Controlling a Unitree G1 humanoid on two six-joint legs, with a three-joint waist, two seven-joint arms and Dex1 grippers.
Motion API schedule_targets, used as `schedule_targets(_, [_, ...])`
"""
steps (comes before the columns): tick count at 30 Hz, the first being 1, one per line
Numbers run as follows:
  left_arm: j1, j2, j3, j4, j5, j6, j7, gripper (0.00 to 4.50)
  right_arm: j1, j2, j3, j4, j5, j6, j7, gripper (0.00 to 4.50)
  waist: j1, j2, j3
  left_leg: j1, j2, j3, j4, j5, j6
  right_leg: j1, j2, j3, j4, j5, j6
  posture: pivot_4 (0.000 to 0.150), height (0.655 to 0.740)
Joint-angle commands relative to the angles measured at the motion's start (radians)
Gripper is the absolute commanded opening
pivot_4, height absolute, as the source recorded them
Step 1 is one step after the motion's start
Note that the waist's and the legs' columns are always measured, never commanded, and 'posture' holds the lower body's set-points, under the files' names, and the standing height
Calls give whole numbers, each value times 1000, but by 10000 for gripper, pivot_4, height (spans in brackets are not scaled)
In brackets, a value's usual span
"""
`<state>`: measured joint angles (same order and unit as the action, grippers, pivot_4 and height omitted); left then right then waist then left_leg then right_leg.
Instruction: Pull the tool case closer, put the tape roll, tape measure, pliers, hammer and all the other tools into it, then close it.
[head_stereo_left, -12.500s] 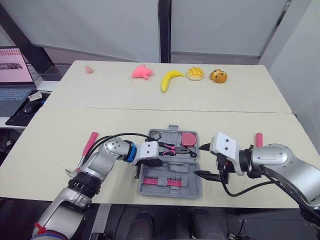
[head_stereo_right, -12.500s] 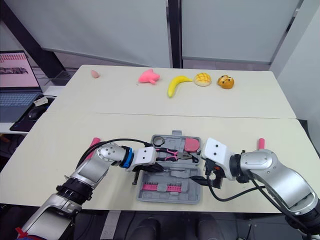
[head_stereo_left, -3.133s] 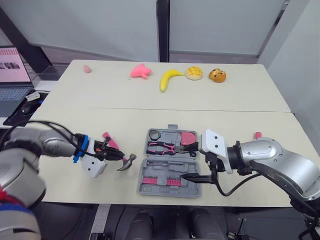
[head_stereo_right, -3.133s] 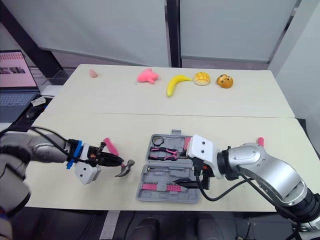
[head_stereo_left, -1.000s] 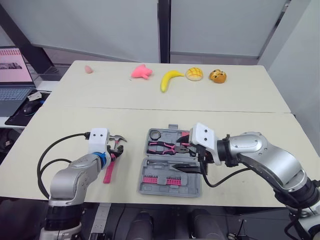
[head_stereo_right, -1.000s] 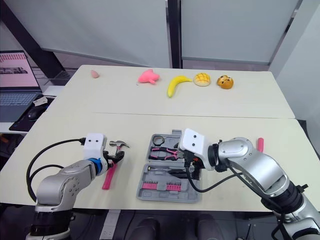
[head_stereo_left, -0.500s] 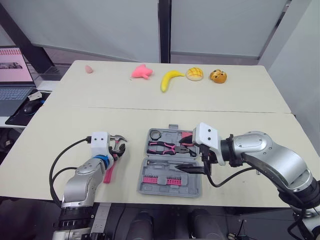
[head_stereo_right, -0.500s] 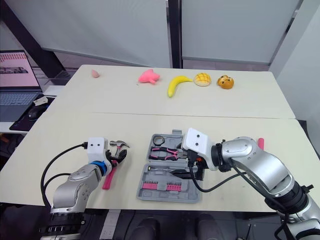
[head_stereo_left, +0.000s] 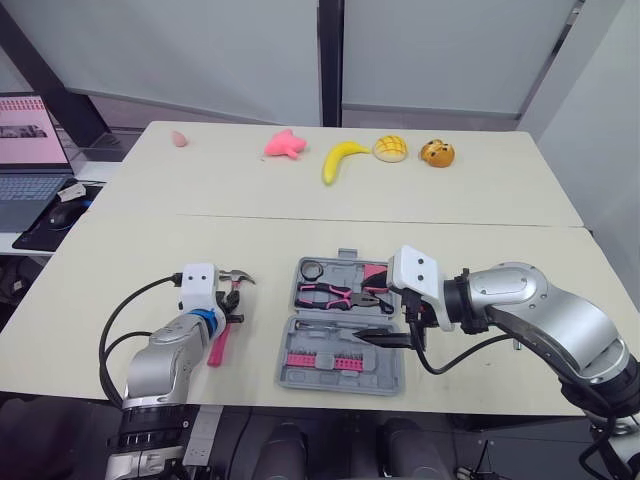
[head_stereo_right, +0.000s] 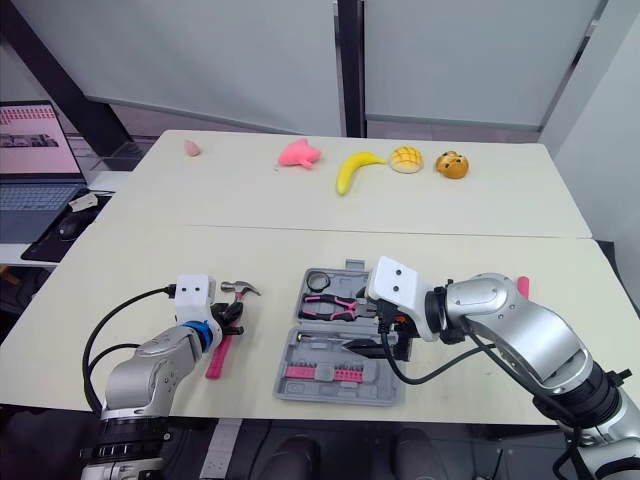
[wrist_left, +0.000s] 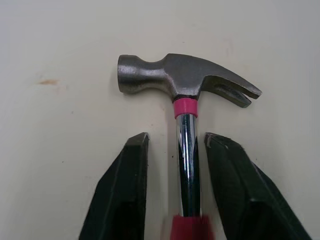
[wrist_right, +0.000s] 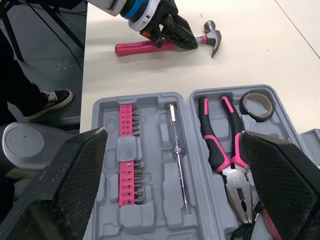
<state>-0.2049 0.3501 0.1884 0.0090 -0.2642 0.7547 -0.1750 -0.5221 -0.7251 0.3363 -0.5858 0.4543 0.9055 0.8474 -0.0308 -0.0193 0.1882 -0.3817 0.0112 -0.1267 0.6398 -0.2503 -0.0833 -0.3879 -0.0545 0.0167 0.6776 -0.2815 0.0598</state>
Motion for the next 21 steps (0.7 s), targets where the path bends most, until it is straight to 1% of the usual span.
schedule_targets(1, [25, -14, -10, 19, -13, 36, -26, 2988, -6, -6, -27, -39, 10, -6, 4, 45000, 0, 1, 0, 0, 0, 0, 0, 0, 0, 0, 0, 0, 0, 0, 0, 1500, 7369])
schedule_targets(2, [30, -12, -9, 14, -16, 35, -36, 602, -5, -6, -27, -38, 8, -8, 4, 45000, 0, 1, 0, 0, 0, 0, 0, 0, 0, 0, 0, 0, 0, 0, 0, 1500, 7369])
schedule_targets(8, [49, -12, 39, -27, 0, -51, -21, 666, 3, -7, -25, -36, -3, -21, -2, 45000, -1, 1, 0, 0, 0, 0, 0, 0, 0, 0, 0, 0, -1, 0, 0, 1500, 7369])
schedule_targets(11, [64, 1, 48, -95, -4, -93, -35, 666, 5, -7, -25, -36, -3, -25, -2, 45000, -2, 1, 0, 0, 0, 0, -1, 0, 0, 0, 0, 0, -1, 0, 0, 1500, 7369])
schedule_targets(16, [121, 68, 45, -209, -7, -113, -103, 666, 7, -4, -25, -25, -14, -39, -8, 45000, -1, -1, 0, -1, 0, -1, -1, 0, 0, -1, 0, 0, -1, 0, 0, 1500, 7369])
schedule_targets(21, [149, 118, 48, -240, -4, -136, -151, 666, 11, 2, -22, -16, -22, -54, -12, 45000, 0, -1, 0, -1, 0, 0, -2, 0, 0, -1, 0, -1, -3, 0, 0, 1500, 7369])
